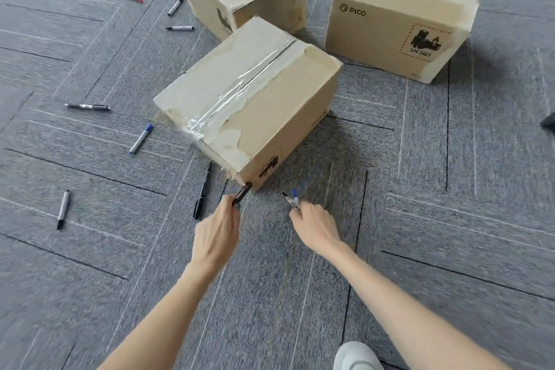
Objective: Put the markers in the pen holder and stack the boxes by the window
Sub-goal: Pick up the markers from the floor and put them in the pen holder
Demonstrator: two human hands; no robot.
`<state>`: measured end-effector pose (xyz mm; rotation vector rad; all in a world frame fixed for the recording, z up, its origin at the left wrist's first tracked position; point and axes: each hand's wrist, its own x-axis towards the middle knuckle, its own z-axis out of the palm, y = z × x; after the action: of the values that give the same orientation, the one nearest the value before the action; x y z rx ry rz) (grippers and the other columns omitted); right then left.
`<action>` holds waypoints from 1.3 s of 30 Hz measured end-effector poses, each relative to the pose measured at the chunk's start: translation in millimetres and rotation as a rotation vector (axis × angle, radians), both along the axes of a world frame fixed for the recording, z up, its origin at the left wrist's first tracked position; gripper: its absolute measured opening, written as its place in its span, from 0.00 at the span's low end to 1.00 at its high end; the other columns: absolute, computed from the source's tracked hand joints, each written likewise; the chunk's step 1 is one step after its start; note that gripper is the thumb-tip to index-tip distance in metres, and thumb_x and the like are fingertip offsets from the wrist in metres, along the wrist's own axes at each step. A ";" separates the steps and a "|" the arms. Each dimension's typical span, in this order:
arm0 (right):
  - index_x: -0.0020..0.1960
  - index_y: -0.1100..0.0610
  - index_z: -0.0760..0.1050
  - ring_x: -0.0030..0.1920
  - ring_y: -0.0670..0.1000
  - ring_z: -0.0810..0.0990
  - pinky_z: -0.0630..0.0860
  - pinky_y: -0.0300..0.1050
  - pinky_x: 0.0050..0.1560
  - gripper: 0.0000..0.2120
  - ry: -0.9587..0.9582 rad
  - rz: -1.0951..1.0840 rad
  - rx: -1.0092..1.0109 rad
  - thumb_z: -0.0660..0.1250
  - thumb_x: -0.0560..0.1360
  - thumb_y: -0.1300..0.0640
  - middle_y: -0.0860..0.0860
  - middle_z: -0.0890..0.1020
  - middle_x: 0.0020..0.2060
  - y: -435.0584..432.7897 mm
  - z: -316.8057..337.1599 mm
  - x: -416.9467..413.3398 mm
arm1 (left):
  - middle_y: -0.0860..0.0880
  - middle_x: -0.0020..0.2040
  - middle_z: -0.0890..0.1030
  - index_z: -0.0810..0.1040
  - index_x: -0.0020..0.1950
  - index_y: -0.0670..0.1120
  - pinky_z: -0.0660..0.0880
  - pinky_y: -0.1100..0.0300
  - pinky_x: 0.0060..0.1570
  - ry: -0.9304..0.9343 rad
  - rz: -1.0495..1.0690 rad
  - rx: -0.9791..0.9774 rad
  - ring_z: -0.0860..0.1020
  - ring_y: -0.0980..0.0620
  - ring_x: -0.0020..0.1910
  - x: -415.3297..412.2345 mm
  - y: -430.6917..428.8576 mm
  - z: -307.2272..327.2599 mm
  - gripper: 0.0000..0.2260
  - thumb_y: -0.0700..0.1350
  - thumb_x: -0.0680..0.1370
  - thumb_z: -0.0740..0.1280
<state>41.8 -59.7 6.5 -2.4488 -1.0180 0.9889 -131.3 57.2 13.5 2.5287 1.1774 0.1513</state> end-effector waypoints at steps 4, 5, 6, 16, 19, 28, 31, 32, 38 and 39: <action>0.46 0.55 0.69 0.26 0.46 0.68 0.63 0.42 0.28 0.12 0.005 0.078 -0.016 0.52 0.82 0.50 0.47 0.70 0.29 5.9 11.3 -15.4 | 0.49 0.32 0.72 0.64 0.44 0.46 0.62 0.60 0.26 -0.037 0.245 0.062 0.69 0.51 0.24 -18.6 3.7 1.5 0.08 0.47 0.81 0.58; 0.43 0.54 0.67 0.26 0.46 0.68 0.63 0.43 0.28 0.12 0.012 0.098 -0.015 0.52 0.82 0.50 0.47 0.70 0.29 8.3 13.2 -19.2 | 0.49 0.34 0.73 0.64 0.43 0.46 0.64 0.59 0.29 -0.048 0.317 0.062 0.72 0.49 0.28 -18.2 6.8 0.4 0.09 0.48 0.80 0.58; 0.41 0.53 0.65 0.27 0.47 0.68 0.63 0.44 0.29 0.14 0.020 0.121 -0.012 0.52 0.82 0.50 0.47 0.70 0.29 10.8 14.8 -23.5 | 0.48 0.37 0.74 0.65 0.43 0.46 0.67 0.57 0.33 -0.062 0.383 0.053 0.73 0.48 0.33 -15.3 12.0 -0.5 0.09 0.49 0.80 0.59; 0.47 0.58 0.71 0.30 0.54 0.76 0.73 0.49 0.31 0.16 0.119 0.160 0.026 0.51 0.82 0.49 0.53 0.77 0.33 22.7 5.3 -56.2 | 0.42 0.64 0.68 0.68 0.63 0.44 0.71 0.47 0.54 0.109 0.540 -0.145 0.72 0.42 0.59 7.2 64.0 -28.4 0.22 0.54 0.76 0.67; 0.46 0.56 0.72 0.35 0.55 0.84 0.81 0.55 0.42 0.14 0.190 0.123 0.030 0.52 0.82 0.51 0.54 0.81 0.36 26.0 9.2 -64.8 | 0.42 0.61 0.69 0.71 0.59 0.42 0.70 0.50 0.49 0.077 0.524 -0.137 0.74 0.44 0.54 4.5 62.5 -32.0 0.17 0.52 0.77 0.67; 0.61 0.54 0.70 0.30 0.46 0.83 0.78 0.44 0.33 0.11 0.141 0.130 0.115 0.54 0.82 0.53 0.50 0.83 0.33 61.5 46.6 -104.8 | 0.47 0.43 0.75 0.65 0.50 0.44 0.69 0.57 0.38 0.083 0.197 -0.249 0.72 0.49 0.36 -45.2 89.2 20.1 0.12 0.52 0.83 0.52; 0.62 0.52 0.68 0.32 0.47 0.83 0.82 0.52 0.38 0.10 0.115 0.161 0.171 0.54 0.82 0.53 0.50 0.82 0.33 81.1 75.7 -123.4 | 0.48 0.41 0.73 0.66 0.54 0.41 0.70 0.57 0.37 0.055 0.120 -0.455 0.69 0.53 0.33 -76.2 100.9 54.1 0.14 0.51 0.84 0.51; 0.63 0.52 0.67 0.32 0.47 0.83 0.82 0.51 0.38 0.11 0.108 0.178 0.173 0.54 0.82 0.54 0.50 0.82 0.34 88.4 86.1 -130.7 | 0.47 0.42 0.73 0.67 0.55 0.40 0.71 0.55 0.40 0.036 0.119 -0.499 0.69 0.52 0.35 -88.0 105.0 64.8 0.15 0.51 0.84 0.51; 0.62 0.56 0.70 0.36 0.48 0.83 0.80 0.43 0.35 0.11 0.052 0.274 0.209 0.53 0.82 0.57 0.52 0.82 0.41 132.5 158.5 -182.1 | 0.49 0.38 0.68 0.63 0.46 0.45 0.68 0.60 0.30 -0.215 0.154 -0.749 0.66 0.54 0.32 -156.3 120.8 136.5 0.10 0.48 0.84 0.51; 0.62 0.57 0.70 0.37 0.49 0.82 0.81 0.45 0.38 0.12 0.067 0.280 0.222 0.53 0.82 0.58 0.51 0.81 0.42 139.7 169.6 -189.9 | 0.49 0.38 0.68 0.63 0.46 0.45 0.68 0.62 0.29 -0.259 0.167 -0.764 0.67 0.55 0.31 -166.6 123.5 146.9 0.10 0.47 0.84 0.51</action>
<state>-148.1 80.0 176.0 -2.1197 -1.3937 0.9746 -297.9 180.7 160.4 1.6949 1.0725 0.0498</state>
